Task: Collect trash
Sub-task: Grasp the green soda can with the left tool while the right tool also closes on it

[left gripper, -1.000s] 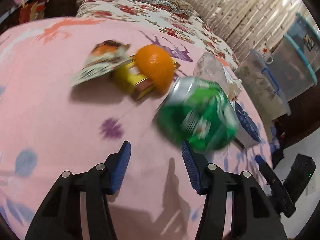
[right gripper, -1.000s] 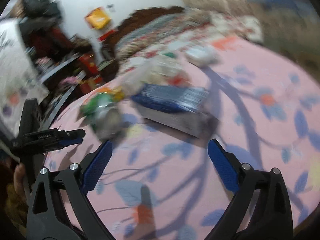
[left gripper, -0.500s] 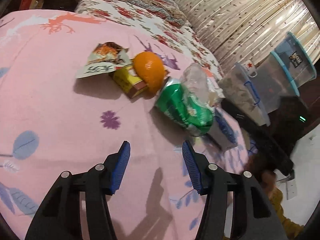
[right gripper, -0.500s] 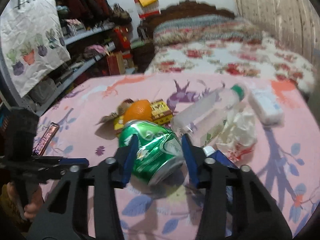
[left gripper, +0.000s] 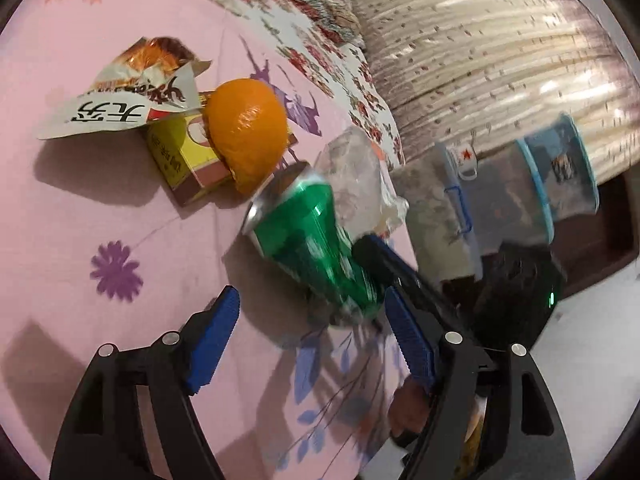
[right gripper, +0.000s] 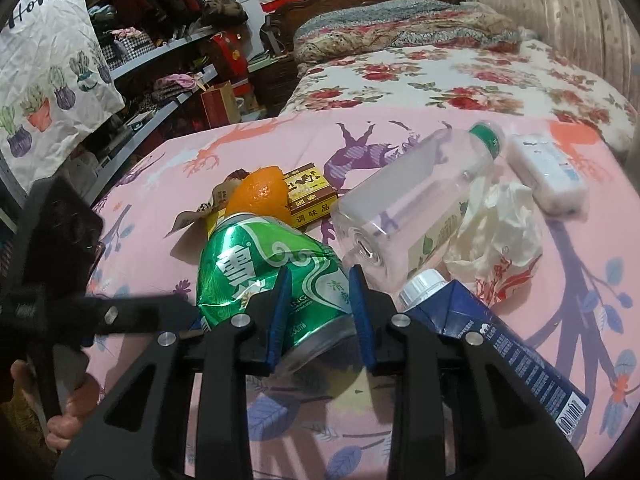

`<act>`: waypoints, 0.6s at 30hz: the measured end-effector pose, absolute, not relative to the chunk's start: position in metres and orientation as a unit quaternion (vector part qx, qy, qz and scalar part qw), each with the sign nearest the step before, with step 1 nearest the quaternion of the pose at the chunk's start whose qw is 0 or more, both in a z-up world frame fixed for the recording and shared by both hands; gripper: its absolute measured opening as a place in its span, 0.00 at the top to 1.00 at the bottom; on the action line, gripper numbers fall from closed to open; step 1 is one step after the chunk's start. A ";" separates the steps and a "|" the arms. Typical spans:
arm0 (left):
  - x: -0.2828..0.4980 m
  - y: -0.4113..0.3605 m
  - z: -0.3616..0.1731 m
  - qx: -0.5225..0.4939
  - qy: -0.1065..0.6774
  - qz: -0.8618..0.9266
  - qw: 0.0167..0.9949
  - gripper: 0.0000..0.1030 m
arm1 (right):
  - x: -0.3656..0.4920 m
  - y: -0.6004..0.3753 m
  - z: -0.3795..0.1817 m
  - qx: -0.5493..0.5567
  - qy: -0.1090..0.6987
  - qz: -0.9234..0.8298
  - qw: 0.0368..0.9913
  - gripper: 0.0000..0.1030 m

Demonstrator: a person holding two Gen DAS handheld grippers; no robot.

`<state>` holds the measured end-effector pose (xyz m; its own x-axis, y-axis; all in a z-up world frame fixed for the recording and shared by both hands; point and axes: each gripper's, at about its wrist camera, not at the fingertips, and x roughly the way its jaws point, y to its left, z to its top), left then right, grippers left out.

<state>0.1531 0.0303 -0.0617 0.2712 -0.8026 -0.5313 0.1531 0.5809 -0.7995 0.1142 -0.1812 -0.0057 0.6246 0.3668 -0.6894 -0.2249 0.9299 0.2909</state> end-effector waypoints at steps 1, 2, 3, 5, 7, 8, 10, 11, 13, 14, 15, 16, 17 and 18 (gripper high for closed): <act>0.156 0.030 -0.063 -0.325 0.507 -0.327 0.729 0.33 | 0.114 -0.181 -0.006 0.089 0.401 0.166 0.897 0.69; 0.160 0.027 -0.063 -0.329 0.504 -0.326 0.729 0.33 | 0.114 -0.182 -0.006 0.090 0.401 0.167 0.896 0.69; 0.162 0.024 -0.064 -0.330 0.504 -0.325 0.729 0.34 | 0.114 -0.181 -0.006 0.092 0.401 0.170 0.895 0.69; 0.165 0.017 -0.064 -0.330 0.507 -0.321 0.729 0.35 | 0.111 -0.180 -0.006 0.094 0.401 0.177 0.894 0.69; 0.164 0.013 -0.064 -0.320 0.505 -0.313 0.738 0.48 | 0.106 -0.180 -0.004 0.096 0.401 0.185 0.892 0.66; 0.162 0.010 -0.064 -0.306 0.508 -0.307 0.744 0.61 | 0.102 -0.182 -0.003 0.098 0.400 0.186 0.892 0.66; 0.162 0.010 -0.068 -0.323 0.506 -0.332 0.728 0.77 | 0.088 -0.192 0.005 0.112 0.379 0.191 0.899 0.66; 0.159 0.012 -0.067 -0.327 0.506 -0.337 0.724 0.78 | 0.080 -0.199 0.010 0.119 0.365 0.187 0.904 0.66; 0.154 0.017 -0.064 -0.315 0.502 -0.341 0.729 0.79 | 0.061 -0.219 0.022 0.131 0.330 0.168 0.920 0.65; 0.150 0.020 -0.063 -0.314 0.502 -0.347 0.728 0.82 | 0.054 -0.230 0.026 0.134 0.316 0.155 0.926 0.62; 0.147 0.023 -0.063 -0.314 0.502 -0.352 0.725 0.83 | 0.046 -0.242 0.030 0.139 0.304 0.136 0.933 0.49; 0.142 0.026 -0.062 -0.314 0.503 -0.358 0.721 0.84 | 0.038 -0.257 0.033 0.148 0.292 0.116 0.938 0.38; 0.138 0.029 -0.060 -0.312 0.503 -0.361 0.720 0.85 | 0.032 -0.269 0.033 0.155 0.286 0.103 0.940 0.37; 0.135 0.030 -0.060 -0.310 0.503 -0.362 0.721 0.85 | 0.028 -0.284 0.031 0.164 0.285 0.087 0.941 0.37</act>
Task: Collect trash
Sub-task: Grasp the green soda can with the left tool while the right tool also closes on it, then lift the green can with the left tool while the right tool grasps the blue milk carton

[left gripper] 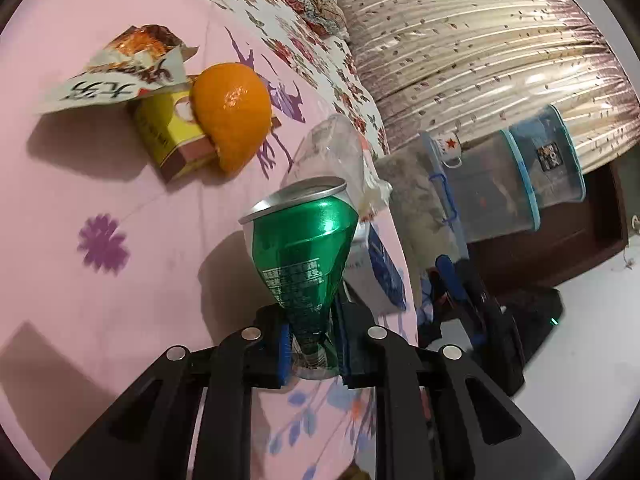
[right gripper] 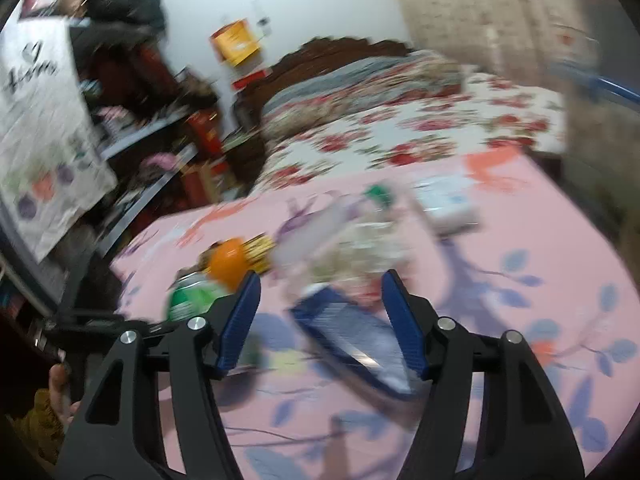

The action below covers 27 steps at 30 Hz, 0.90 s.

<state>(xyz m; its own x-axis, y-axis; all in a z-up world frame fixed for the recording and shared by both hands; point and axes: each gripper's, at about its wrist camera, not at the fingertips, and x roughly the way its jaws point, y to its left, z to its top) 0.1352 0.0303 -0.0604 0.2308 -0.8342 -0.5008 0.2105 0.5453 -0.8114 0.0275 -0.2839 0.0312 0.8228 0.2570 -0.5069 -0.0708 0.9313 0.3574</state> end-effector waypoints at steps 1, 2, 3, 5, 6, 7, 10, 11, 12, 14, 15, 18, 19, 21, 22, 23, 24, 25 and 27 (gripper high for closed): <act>0.132 0.032 -0.059 -0.307 0.503 -0.364 0.721 0.86 | 0.026 -0.293 0.029 0.167 0.287 0.076 0.940 0.37; 0.128 0.033 -0.058 -0.304 0.504 -0.367 0.721 0.86 | 0.025 -0.302 0.025 0.172 0.292 0.064 0.939 0.37; 0.124 0.035 -0.057 -0.303 0.505 -0.368 0.720 0.87 | 0.025 -0.312 0.020 0.183 0.299 0.055 0.935 0.37; 0.119 0.036 -0.056 -0.302 0.507 -0.369 0.718 0.87 | 0.030 -0.330 0.008 0.218 0.311 0.051 0.924 0.37; 0.117 0.036 -0.056 -0.301 0.508 -0.369 0.718 0.87 | 0.033 -0.336 0.002 0.237 0.319 0.052 0.916 0.37; 0.116 0.036 -0.056 -0.300 0.508 -0.368 0.719 0.87 | 0.036 -0.342 -0.006 0.258 0.328 0.057 0.907 0.38; 0.115 0.034 -0.054 -0.294 0.509 -0.364 0.722 0.87 | 0.042 -0.334 -0.021 0.285 0.354 0.087 0.887 0.43; 0.114 0.035 -0.054 -0.293 0.510 -0.362 0.723 0.87 | 0.042 -0.325 -0.023 0.282 0.362 0.103 0.883 0.43; 0.113 0.036 -0.054 -0.292 0.510 -0.361 0.724 0.87 | 0.041 -0.314 -0.024 0.270 0.369 0.116 0.882 0.43; 0.112 0.037 -0.052 -0.287 0.509 -0.358 0.728 0.87 | 0.033 -0.287 -0.024 0.247 0.381 0.155 0.877 0.43; 0.112 0.038 -0.051 -0.285 0.508 -0.357 0.730 0.87 | 0.026 -0.275 -0.023 0.237 0.383 0.175 0.876 0.43; 0.113 0.039 -0.050 -0.288 0.508 -0.355 0.730 0.87 | 0.005 -0.239 -0.016 0.161 0.376 0.181 0.895 0.39; 0.113 0.040 -0.050 -0.289 0.508 -0.355 0.730 0.87 | -0.001 -0.228 -0.013 0.119 0.370 0.163 0.907 0.29; 0.114 0.042 -0.050 -0.288 0.508 -0.355 0.730 0.87 | -0.007 -0.216 -0.009 0.069 0.354 0.136 0.923 0.17; 0.114 0.041 -0.050 -0.287 0.507 -0.354 0.731 0.87 | -0.007 -0.211 -0.007 0.055 0.347 0.130 0.927 0.14; 0.114 0.041 -0.049 -0.285 0.507 -0.353 0.733 0.87 | -0.007 -0.208 -0.007 0.050 0.345 0.128 0.929 0.13; 0.113 0.041 -0.048 -0.283 0.506 -0.353 0.735 0.87 | -0.004 -0.206 -0.006 0.050 0.345 0.128 0.929 0.11; 0.112 0.040 -0.048 -0.282 0.505 -0.352 0.736 0.87 | 0.001 -0.205 -0.007 0.052 0.346 0.127 0.928 0.11; 0.111 0.040 -0.048 -0.281 0.506 -0.352 0.736 0.87 | 0.008 -0.204 -0.009 0.054 0.349 0.122 0.928 0.11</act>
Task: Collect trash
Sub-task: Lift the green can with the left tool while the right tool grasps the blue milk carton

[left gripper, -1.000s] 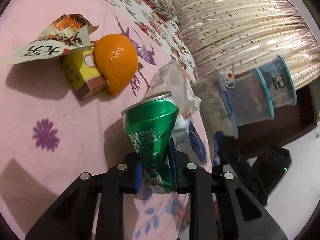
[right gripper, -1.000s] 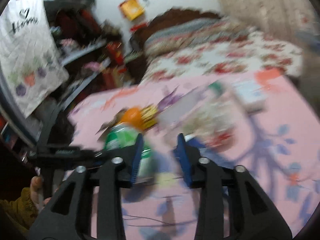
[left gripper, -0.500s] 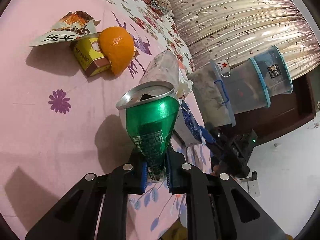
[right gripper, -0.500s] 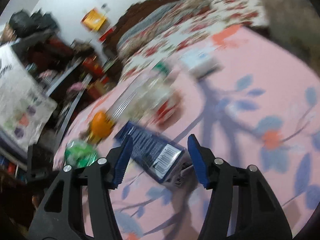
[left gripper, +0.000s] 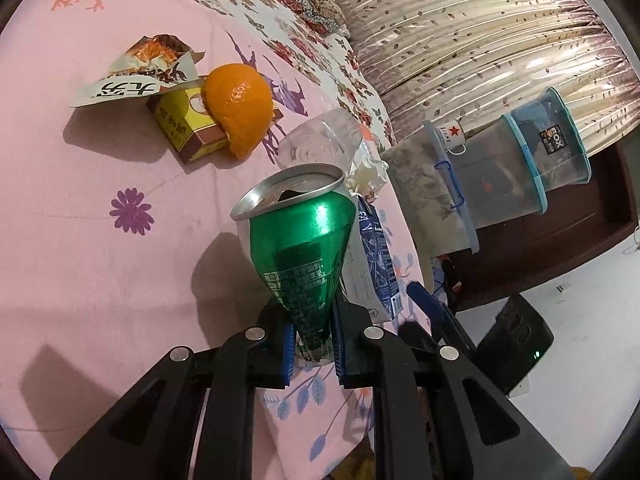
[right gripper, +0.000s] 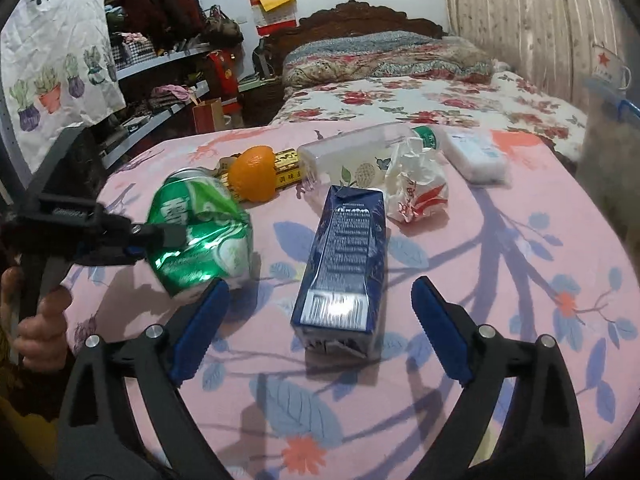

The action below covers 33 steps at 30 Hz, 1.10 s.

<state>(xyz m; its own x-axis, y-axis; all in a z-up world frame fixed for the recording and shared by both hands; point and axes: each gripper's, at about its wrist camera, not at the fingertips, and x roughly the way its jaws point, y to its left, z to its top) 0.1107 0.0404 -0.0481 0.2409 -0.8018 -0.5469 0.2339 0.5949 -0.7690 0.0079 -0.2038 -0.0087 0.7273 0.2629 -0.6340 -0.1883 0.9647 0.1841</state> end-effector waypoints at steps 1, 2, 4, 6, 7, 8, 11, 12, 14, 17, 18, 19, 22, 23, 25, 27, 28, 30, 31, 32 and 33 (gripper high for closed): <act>0.111 0.040 -0.048 -0.281 0.506 -0.352 0.736 0.86 | 0.016 -0.205 -0.011 0.053 0.352 0.115 0.927 0.11; 0.110 0.041 -0.048 -0.282 0.506 -0.351 0.736 0.86 | 0.021 -0.208 -0.014 0.055 0.357 0.109 0.926 0.11; 0.109 0.040 -0.048 -0.281 0.507 -0.349 0.736 0.86 | 0.032 -0.209 -0.019 0.071 0.369 0.107 0.921 0.11; 0.109 0.040 -0.048 -0.281 0.507 -0.349 0.736 0.86 | 0.040 -0.208 -0.023 0.078 0.375 0.111 0.917 0.13; 0.109 0.040 -0.048 -0.282 0.507 -0.350 0.736 0.86 | 0.042 -0.206 -0.025 0.077 0.380 0.112 0.915 0.26; 0.108 0.040 -0.048 -0.282 0.507 -0.349 0.736 0.86 | 0.045 -0.206 -0.027 0.076 0.387 0.112 0.912 0.36; 0.107 0.040 -0.048 -0.284 0.507 -0.349 0.735 0.86 | 0.041 -0.207 -0.030 0.082 0.391 0.115 0.909 0.47; 0.107 0.041 -0.049 -0.285 0.506 -0.349 0.735 0.86 | 0.037 -0.207 -0.030 0.081 0.392 0.118 0.909 0.48; 0.107 0.041 -0.049 -0.285 0.507 -0.348 0.735 0.86 | 0.025 -0.204 -0.028 0.077 0.389 0.126 0.909 0.48; 0.106 0.041 -0.049 -0.286 0.506 -0.348 0.735 0.86 | 0.001 -0.199 -0.025 0.064 0.382 0.137 0.912 0.48; 0.107 0.042 -0.050 -0.288 0.507 -0.348 0.734 0.86 | -0.006 -0.198 -0.025 0.058 0.381 0.136 0.913 0.48; 0.107 0.041 -0.051 -0.290 0.507 -0.349 0.733 0.86 | -0.013 -0.197 -0.026 0.053 0.381 0.133 0.914 0.48; 0.109 0.042 -0.052 -0.288 0.506 -0.347 0.735 0.86 | -0.022 -0.195 -0.033 0.047 0.387 0.125 0.912 0.48; 0.109 0.042 -0.051 -0.283 0.506 -0.342 0.740 0.85 | -0.023 -0.195 -0.035 0.048 0.389 0.125 0.911 0.48; 0.110 0.042 -0.051 -0.284 0.507 -0.340 0.739 0.85 | -0.022 -0.195 -0.036 0.050 0.393 0.121 0.910 0.47; 0.110 0.043 -0.051 -0.284 0.507 -0.339 0.740 0.85 | -0.021 -0.195 -0.037 0.053 0.395 0.120 0.909 0.47; 0.110 0.043 -0.051 -0.283 0.507 -0.339 0.741 0.85 | -0.021 -0.194 -0.037 0.054 0.395 0.119 0.909 0.47; 0.111 0.043 -0.051 -0.282 0.508 -0.337 0.741 0.83 | -0.021 -0.193 -0.037 0.054 0.394 0.118 0.910 0.46; 0.111 0.044 -0.051 -0.281 0.509 -0.335 0.742 0.80 | -0.020 -0.194 -0.038 0.055 0.395 0.118 0.909 0.46; 0.112 0.044 -0.051 -0.281 0.509 -0.333 0.742 0.77 | -0.020 -0.194 -0.038 0.055 0.396 0.118 0.909 0.46; 0.112 0.044 -0.052 -0.281 0.509 -0.331 0.743 0.76 | -0.020 -0.194 -0.038 0.055 0.396 0.118 0.909 0.46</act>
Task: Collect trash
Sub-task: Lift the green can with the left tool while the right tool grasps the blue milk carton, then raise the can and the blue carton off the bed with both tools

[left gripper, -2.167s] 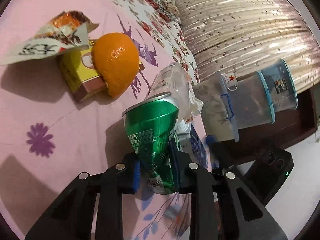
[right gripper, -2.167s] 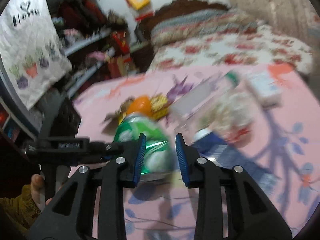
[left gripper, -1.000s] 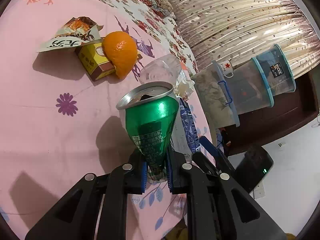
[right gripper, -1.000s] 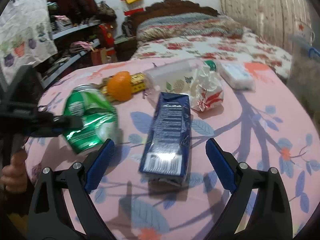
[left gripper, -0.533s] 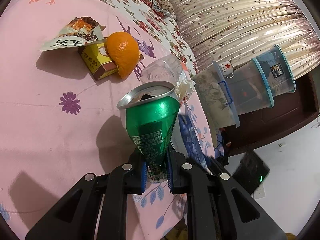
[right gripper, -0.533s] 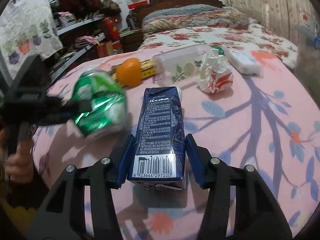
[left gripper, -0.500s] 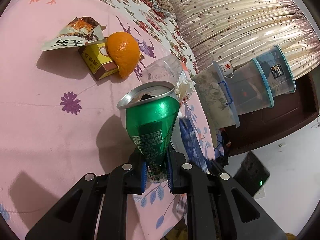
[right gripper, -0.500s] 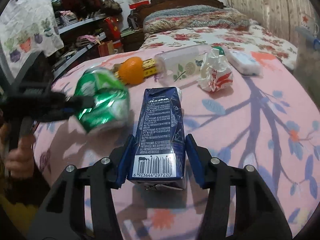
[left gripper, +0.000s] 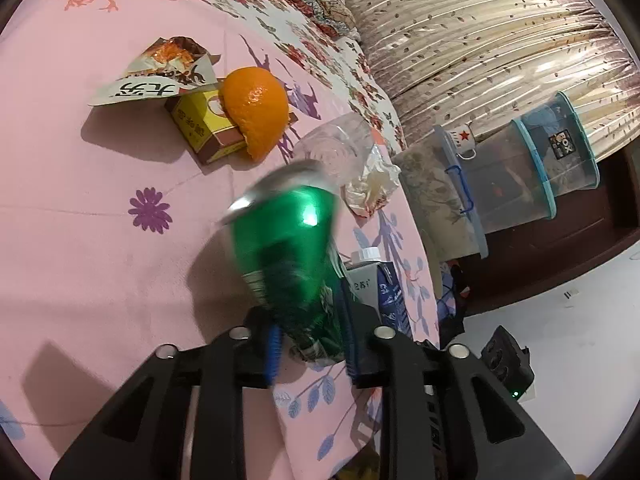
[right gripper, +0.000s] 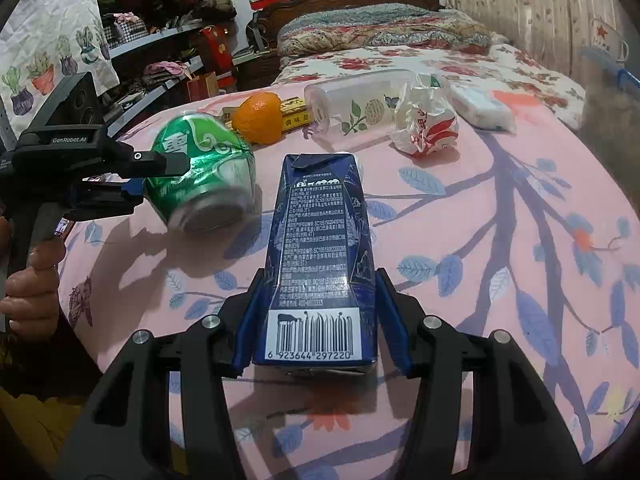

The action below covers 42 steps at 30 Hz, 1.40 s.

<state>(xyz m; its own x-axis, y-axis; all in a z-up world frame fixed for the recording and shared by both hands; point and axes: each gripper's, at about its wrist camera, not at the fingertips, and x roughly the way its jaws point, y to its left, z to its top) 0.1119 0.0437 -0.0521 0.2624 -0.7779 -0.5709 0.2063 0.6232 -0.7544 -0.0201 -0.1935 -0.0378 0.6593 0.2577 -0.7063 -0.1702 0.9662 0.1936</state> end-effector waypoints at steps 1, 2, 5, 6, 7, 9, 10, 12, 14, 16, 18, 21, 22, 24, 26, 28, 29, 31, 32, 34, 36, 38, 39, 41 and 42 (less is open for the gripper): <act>0.113 0.044 -0.052 -0.282 0.509 -0.330 0.743 0.74 | -0.020 -0.194 -0.038 0.055 0.396 0.117 0.909 0.46; 0.114 0.045 -0.053 -0.284 0.511 -0.328 0.742 0.70 | -0.020 -0.194 -0.038 0.055 0.396 0.117 0.909 0.46; 0.116 0.046 -0.054 -0.290 0.512 -0.325 0.741 0.61 | -0.018 -0.195 -0.038 0.057 0.395 0.115 0.910 0.45; 0.116 0.046 -0.054 -0.290 0.512 -0.324 0.741 0.61 | -0.018 -0.195 -0.037 0.057 0.395 0.115 0.910 0.44; 0.117 0.047 -0.054 -0.290 0.511 -0.324 0.741 0.60 | -0.018 -0.195 -0.037 0.057 0.394 0.116 0.910 0.41; 0.117 0.047 -0.054 -0.293 0.512 -0.323 0.740 0.58 | -0.018 -0.194 -0.036 0.056 0.392 0.117 0.911 0.40; 0.117 0.047 -0.054 -0.294 0.512 -0.322 0.740 0.55 | -0.017 -0.194 -0.036 0.056 0.392 0.118 0.911 0.40; 0.118 0.049 -0.055 -0.299 0.513 -0.320 0.738 0.55 | -0.017 -0.193 -0.037 0.054 0.392 0.119 0.911 0.40; 0.119 0.052 -0.057 -0.305 0.514 -0.319 0.735 0.54 | -0.016 -0.192 -0.036 0.053 0.392 0.120 0.910 0.39; 0.120 0.056 -0.058 -0.313 0.515 -0.319 0.732 0.50 | -0.015 -0.191 -0.036 0.051 0.392 0.121 0.911 0.39; 0.120 0.060 -0.059 -0.320 0.514 -0.319 0.729 0.47 | -0.015 -0.190 -0.037 0.049 0.391 0.121 0.911 0.39; 0.121 0.064 -0.061 -0.332 0.513 -0.321 0.723 0.46 | -0.015 -0.189 -0.037 0.051 0.392 0.121 0.910 0.39; 0.121 0.064 -0.061 -0.336 0.513 -0.321 0.721 0.45 | -0.015 -0.189 -0.037 0.051 0.392 0.122 0.910 0.39; 0.121 0.067 -0.062 -0.343 0.512 -0.321 0.719 0.41 | -0.015 -0.188 -0.037 0.050 0.393 0.121 0.910 0.39; 0.121 0.070 -0.063 -0.348 0.511 -0.322 0.717 0.41 | -0.015 -0.188 -0.037 0.049 0.393 0.120 0.910 0.39; 0.122 0.070 -0.063 -0.353 0.510 -0.323 0.715 0.41 | -0.015 -0.188 -0.037 0.050 0.393 0.121 0.910 0.39; 0.123 0.071 -0.064 -0.356 0.510 -0.323 0.714 0.41 | -0.015 -0.188 -0.037 0.050 0.393 0.121 0.910 0.39; 0.122 0.071 -0.064 -0.358 0.510 -0.323 0.712 0.41 | -0.015 -0.187 -0.037 0.052 0.394 0.120 0.910 0.39; 0.122 0.071 -0.063 -0.360 0.510 -0.323 0.711 0.41 | -0.015 -0.188 -0.038 0.053 0.394 0.120 0.910 0.39; 0.123 0.070 -0.062 -0.359 0.509 -0.323 0.713 0.41 | -0.015 -0.188 -0.039 0.055 0.394 0.121 0.909 0.39; 0.122 0.068 -0.060 -0.353 0.504 -0.320 0.721 0.44 | -0.015 -0.187 -0.039 0.054 0.395 0.121 0.909 0.39; 0.122 0.066 -0.059 -0.347 0.500 -0.322 0.725 0.74 | -0.015 -0.188 -0.039 0.054 0.394 0.121 0.909 0.39; 0.122 0.065 -0.060 -0.346 0.501 -0.324 0.724 0.78 | -0.015 -0.189 -0.039 0.055 0.393 0.120 0.910 0.39; 0.123 0.066 -0.063 -0.355 0.501 -0.328 0.718 0.81 | -0.015 -0.190 -0.038 0.055 0.390 0.118 0.911 0.39; 0.123 0.065 -0.063 -0.355 0.500 -0.330 0.718 0.82 | -0.015 -0.191 -0.037 0.055 0.389 0.116 0.912 0.39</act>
